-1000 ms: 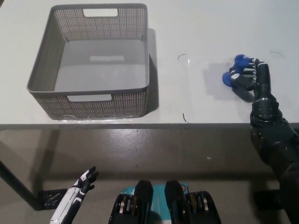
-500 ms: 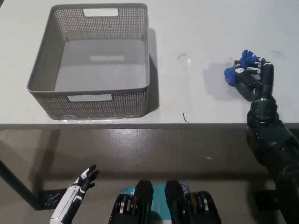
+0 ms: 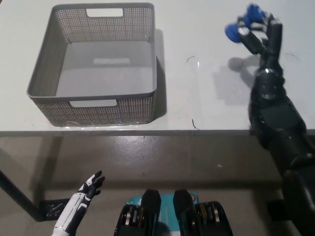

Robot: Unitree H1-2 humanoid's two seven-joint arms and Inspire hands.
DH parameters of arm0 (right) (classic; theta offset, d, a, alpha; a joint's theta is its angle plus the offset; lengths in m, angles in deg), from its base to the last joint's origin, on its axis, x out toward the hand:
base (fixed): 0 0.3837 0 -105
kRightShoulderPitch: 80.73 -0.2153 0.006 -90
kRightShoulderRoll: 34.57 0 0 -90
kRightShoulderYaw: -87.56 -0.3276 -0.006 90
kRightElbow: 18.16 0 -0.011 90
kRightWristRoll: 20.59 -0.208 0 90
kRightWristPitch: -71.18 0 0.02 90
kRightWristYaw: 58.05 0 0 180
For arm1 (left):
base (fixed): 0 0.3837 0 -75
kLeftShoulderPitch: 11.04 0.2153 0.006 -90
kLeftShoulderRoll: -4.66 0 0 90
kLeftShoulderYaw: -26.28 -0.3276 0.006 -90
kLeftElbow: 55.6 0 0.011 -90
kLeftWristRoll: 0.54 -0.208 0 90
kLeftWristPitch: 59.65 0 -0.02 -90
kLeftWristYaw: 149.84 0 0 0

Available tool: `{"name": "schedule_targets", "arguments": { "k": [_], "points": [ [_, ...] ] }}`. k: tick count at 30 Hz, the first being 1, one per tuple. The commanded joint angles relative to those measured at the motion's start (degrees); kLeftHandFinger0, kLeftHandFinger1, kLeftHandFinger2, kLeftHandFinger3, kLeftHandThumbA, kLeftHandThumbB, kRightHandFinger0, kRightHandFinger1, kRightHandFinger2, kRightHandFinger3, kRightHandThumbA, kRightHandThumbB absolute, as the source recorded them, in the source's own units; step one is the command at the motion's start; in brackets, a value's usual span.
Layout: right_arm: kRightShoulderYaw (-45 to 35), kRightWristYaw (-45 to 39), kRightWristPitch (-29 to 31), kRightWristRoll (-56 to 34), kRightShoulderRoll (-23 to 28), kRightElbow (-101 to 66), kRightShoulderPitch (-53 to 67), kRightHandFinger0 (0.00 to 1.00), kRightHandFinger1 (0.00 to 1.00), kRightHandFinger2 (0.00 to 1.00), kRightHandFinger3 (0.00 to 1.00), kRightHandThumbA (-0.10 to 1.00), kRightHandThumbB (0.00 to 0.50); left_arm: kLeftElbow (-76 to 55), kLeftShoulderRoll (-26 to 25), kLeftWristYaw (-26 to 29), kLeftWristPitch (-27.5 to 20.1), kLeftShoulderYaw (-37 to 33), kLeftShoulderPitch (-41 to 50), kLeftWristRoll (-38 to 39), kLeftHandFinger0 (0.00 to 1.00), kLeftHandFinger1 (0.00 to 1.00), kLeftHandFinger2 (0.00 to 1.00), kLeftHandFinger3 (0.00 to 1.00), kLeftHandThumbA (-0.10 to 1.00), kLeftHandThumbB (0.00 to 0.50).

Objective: Use the right hand to pick up a chess pieces and put it into a container on the left hand side

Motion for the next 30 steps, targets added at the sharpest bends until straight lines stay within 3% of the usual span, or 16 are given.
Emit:
{"name": "schedule_targets", "arguments": {
  "k": [1, 5, 7, 8, 9, 10, 12, 17, 18, 23, 26, 30],
  "points": [
    [1.48, 0.53, 1.94, 1.95, -1.19, -3.99, -4.86, 0.0, 0.12, 0.49, 0.47, -0.1, 0.153, -0.84, -0.69, -0.83, -0.87, 0.2, -0.46, 0.34, 1.0, 1.0, 1.0, 1.0, 1.0, 0.325],
    [2.79, 0.06, 1.64, 2.65, -2.56, -5.0, -6.02, 0.0, 0.13, 0.5, 0.48, -0.1, 0.139, -0.81, -0.91, -0.78, -1.02, 0.19, -0.63, 0.02, 1.0, 1.0, 1.0, 1.0, 1.0, 0.324],
    [3.87, 0.46, 2.3, 3.55, -3.72, -4.87, -6.99, 0.0, 0.04, 0.43, 0.37, -0.1, 0.153, -0.81, -0.94, -1.0, -1.07, 0.2, -0.67, 0.34, 1.0, 1.0, 1.0, 1.0, 1.0, 0.307],
    [4.22, 0.27, 1.65, 3.58, -4.41, -5.2, -7.36, 0.0, 0.04, 0.43, 0.36, -0.1, 0.149, -0.84, -0.97, -1.03, -0.88, 0.2, -0.61, 0.36, 1.0, 1.0, 1.0, 1.0, 1.0, 0.309],
    [4.55, 0.18, 1.33, 3.57, -5.27, -5.16, -8.0, 0.0, 0.07, 0.48, 0.41, -0.1, 0.153, -0.96, -0.87, -1.01, -0.64, 0.17, -0.59, 0.36, 1.0, 1.0, 1.0, 1.0, 1.0, 0.306],
    [4.78, 0.36, 1.48, 3.72, -5.53, -5.19, -8.12, 0.0, 0.07, 0.47, 0.4, -0.1, 0.174, -0.98, -0.87, -1.04, -0.61, 0.18, -0.55, 0.36, 1.0, 1.0, 1.0, 1.0, 1.0, 0.302],
    [6.21, -0.33, 2.08, 4.44, -7.09, -4.69, -9.31, 0.0, 0.17, 0.57, 0.5, -0.1, 0.126, -1.08, -0.91, -1.09, -0.55, 0.17, -0.57, 0.2, 1.0, 1.0, 1.0, 1.0, 1.0, 0.299],
    [7.11, -2.34, 0.19, 3.81, -11.16, -3.49, -11.42, 0.0, 0.2, 0.59, 0.53, -0.1, 0.15, -1.01, -1.02, -0.94, -0.65, 0.04, -0.66, -0.78, 1.0, 1.0, 1.0, 1.0, 1.0, 0.328],
    [7.73, -2.25, -0.01, 4.37, -12.04, -2.98, -11.84, 0.0, 0.2, 0.6, 0.57, -0.1, 0.161, -1.1, -1.07, -1.13, -0.62, -0.01, -0.6, -0.67, 1.0, 1.0, 1.0, 1.0, 1.0, 0.33],
    [9.59, -2.02, 0.63, 5.13, -15.37, -0.25, -12.92, 0.0, 0.17, 0.57, 0.56, -0.1, 0.149, -0.59, -1.24, -1.2, -0.97, -0.31, -0.67, -1.19, 1.0, 1.0, 1.0, 1.0, 1.0, 0.347],
    [10.93, -2.24, 4.29, 5.86, -16.72, 3.2, -13.45, 0.0, 0.22, 0.64, 0.6, -0.1, 0.134, -1.44, -1.35, -1.41, -0.16, -0.28, -0.43, -1.07, 1.0, 1.0, 1.0, 1.0, 1.0, 0.346],
    [11.82, -2.8, 3.41, 5.92, -18.64, 6.73, -14.1, 0.0, 0.26, 0.67, 0.61, -0.1, 0.132, -1.54, -1.47, -1.48, -0.3, -0.21, -0.61, -1.19, 1.0, 1.0, 1.0, 1.0, 1.0, 0.34]
  ]
}}
